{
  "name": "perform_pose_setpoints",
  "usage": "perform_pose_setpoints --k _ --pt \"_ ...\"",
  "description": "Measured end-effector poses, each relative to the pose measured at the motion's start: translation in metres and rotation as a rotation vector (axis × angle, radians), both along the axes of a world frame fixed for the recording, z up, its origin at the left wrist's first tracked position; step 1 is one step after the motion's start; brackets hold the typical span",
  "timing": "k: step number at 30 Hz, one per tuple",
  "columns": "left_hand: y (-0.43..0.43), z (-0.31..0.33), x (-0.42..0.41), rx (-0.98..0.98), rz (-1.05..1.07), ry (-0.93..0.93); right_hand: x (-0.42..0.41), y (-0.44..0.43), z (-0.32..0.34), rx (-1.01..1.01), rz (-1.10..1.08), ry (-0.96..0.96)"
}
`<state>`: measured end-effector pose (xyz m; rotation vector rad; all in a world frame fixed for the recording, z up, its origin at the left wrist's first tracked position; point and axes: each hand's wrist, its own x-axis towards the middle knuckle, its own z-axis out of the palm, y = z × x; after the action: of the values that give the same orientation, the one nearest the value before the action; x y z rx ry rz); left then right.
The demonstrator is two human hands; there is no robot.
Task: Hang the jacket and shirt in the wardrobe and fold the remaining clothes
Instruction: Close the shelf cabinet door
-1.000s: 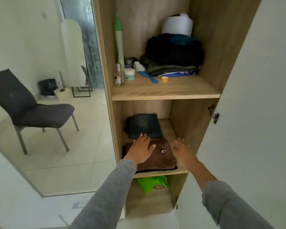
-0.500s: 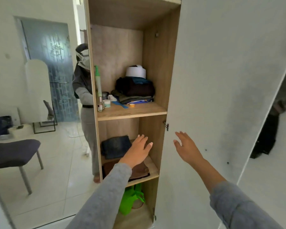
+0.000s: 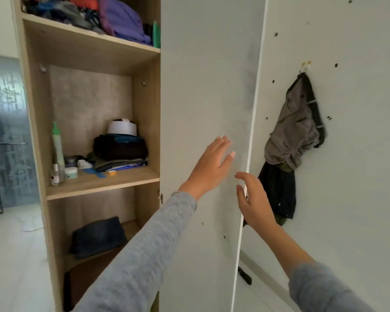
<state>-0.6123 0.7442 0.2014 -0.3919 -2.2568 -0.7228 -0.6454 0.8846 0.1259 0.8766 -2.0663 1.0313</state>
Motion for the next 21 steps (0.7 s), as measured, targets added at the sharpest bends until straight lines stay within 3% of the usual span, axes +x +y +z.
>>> perform_pose_setpoints --k 9,14,17,21 --pt "0.091 0.044 -0.088 -0.617 0.21 0.374 -0.086 0.062 -0.001 -0.081 0.025 -0.242" --pt "0.087 0.044 -0.12 -0.993 0.693 0.276 -0.103 0.04 -0.006 -0.087 0.282 -0.43" --pt "0.071 0.041 -0.123 -1.077 0.891 0.294 -0.098 0.02 -0.012 -0.111 0.518 -0.5" --pt "0.071 0.04 -0.104 -1.13 1.017 0.286 -0.08 -0.002 -0.022 -0.228 0.58 -0.579"
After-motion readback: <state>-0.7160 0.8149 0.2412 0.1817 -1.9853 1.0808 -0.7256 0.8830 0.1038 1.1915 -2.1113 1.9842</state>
